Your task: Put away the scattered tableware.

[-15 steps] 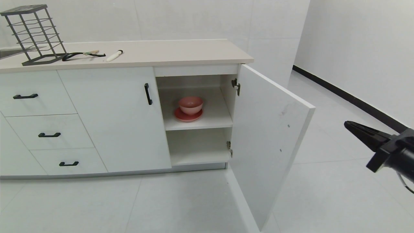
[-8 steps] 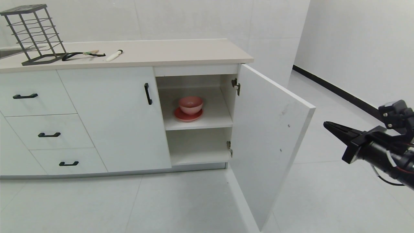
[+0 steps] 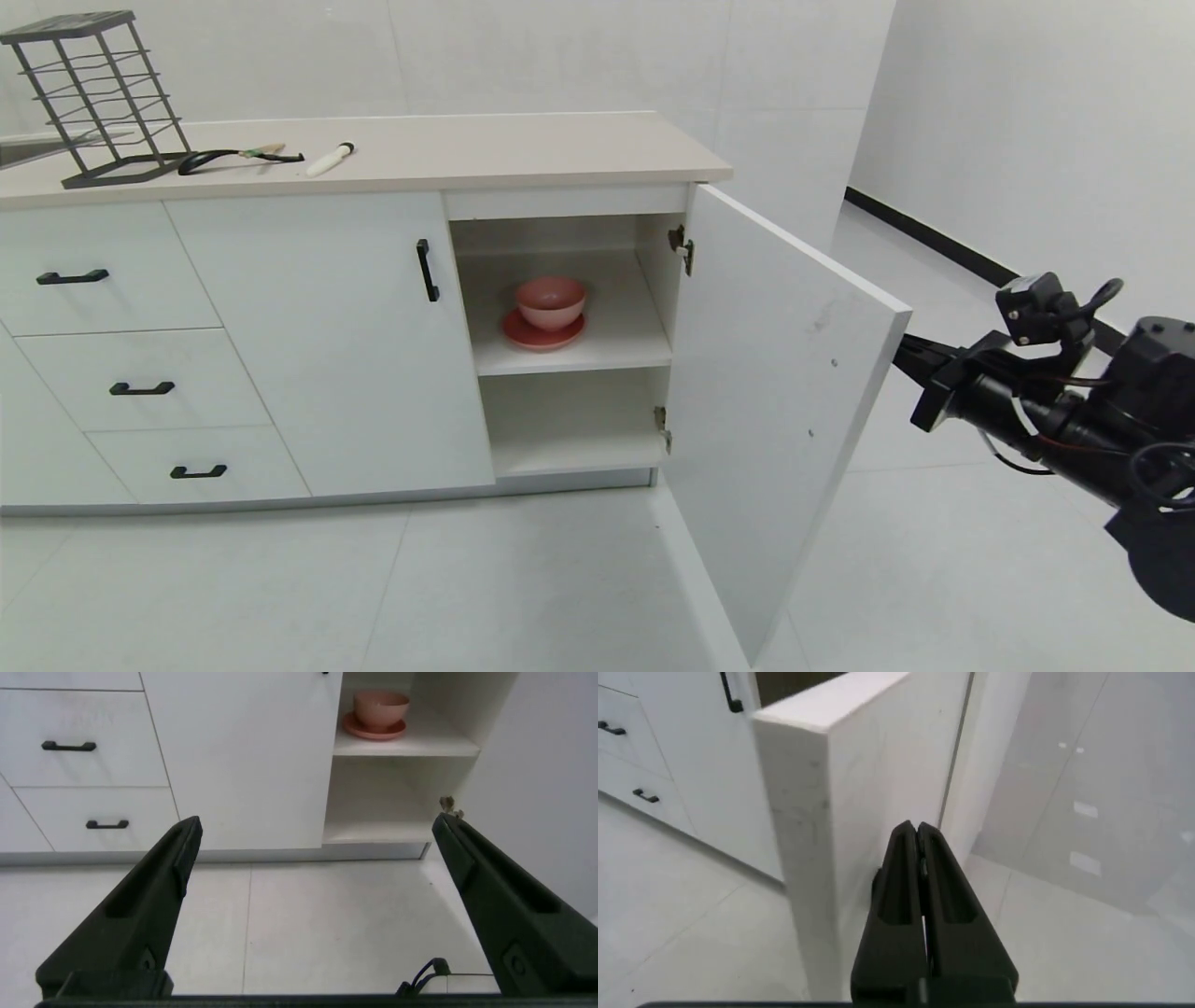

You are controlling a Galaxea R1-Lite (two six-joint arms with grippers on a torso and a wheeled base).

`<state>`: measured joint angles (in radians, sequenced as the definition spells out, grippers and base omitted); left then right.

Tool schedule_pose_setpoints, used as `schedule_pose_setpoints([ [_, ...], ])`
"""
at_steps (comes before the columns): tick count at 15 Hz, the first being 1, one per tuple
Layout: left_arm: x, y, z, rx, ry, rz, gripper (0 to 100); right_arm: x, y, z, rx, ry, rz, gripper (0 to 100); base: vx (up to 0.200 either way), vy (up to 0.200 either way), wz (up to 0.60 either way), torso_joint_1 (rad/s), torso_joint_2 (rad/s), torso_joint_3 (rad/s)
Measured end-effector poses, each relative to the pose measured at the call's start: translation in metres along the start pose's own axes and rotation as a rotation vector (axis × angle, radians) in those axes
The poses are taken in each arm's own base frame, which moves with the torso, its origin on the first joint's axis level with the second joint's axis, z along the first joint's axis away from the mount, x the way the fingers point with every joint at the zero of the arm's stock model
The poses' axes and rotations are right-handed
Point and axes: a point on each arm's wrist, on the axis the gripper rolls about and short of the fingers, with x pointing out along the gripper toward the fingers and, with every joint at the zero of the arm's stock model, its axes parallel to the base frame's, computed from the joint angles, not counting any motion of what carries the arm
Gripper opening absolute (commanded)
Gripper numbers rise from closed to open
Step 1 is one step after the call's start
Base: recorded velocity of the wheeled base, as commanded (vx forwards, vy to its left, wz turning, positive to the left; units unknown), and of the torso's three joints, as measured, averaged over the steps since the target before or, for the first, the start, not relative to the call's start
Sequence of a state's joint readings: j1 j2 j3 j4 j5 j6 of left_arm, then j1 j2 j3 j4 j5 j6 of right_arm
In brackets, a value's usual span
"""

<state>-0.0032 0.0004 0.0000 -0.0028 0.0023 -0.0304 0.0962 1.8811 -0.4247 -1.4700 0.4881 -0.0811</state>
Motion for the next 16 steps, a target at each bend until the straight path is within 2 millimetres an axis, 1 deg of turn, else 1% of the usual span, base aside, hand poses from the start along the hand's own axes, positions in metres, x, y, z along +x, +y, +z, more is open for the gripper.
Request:
schedule_pose_setpoints([
  [2, 0.0, 0.0, 0.0, 0.001, 0.0, 0.0, 100, 0.012, -0.006, -0.007, -0.006, -0.017, 0.005, 0, 0.0, 0.0, 0.0, 0.0, 0.0, 0.0],
  [4, 0.0, 0.0, 0.0, 0.001, 0.0, 0.0, 100, 0.021, -0.01, -0.013, -0.009, -0.024, 0.015, 0, 0.0, 0.0, 0.0, 0.0, 0.0, 0.0],
  [6, 0.0, 0.0, 0.0, 0.0, 0.0, 0.0, 100, 0.025, -0.008, -0.018, -0.008, -0.021, 0.038, 0, 0.0, 0.0, 0.0, 0.0, 0.0, 0.0],
  [9, 0.0, 0.0, 0.0, 0.0, 0.0, 0.0, 100, 0.029, 0.002, -0.021, -0.003, -0.017, 0.074, 0, 0.0, 0.0, 0.0, 0.0, 0.0, 0.0],
  [10, 0.0, 0.0, 0.0, 0.001, 0.0, 0.0, 100, 0.031, 0.008, -0.021, -0.002, -0.017, 0.088, 0, 0.0, 0.0, 0.0, 0.0, 0.0, 0.0],
  [16, 0.0, 0.0, 0.0, 0.001, 0.0, 0.0, 100, 0.049, 0.059, -0.015, 0.002, -0.033, 0.255, 0, 0.0, 0.0, 0.0, 0.0, 0.0, 0.0],
])
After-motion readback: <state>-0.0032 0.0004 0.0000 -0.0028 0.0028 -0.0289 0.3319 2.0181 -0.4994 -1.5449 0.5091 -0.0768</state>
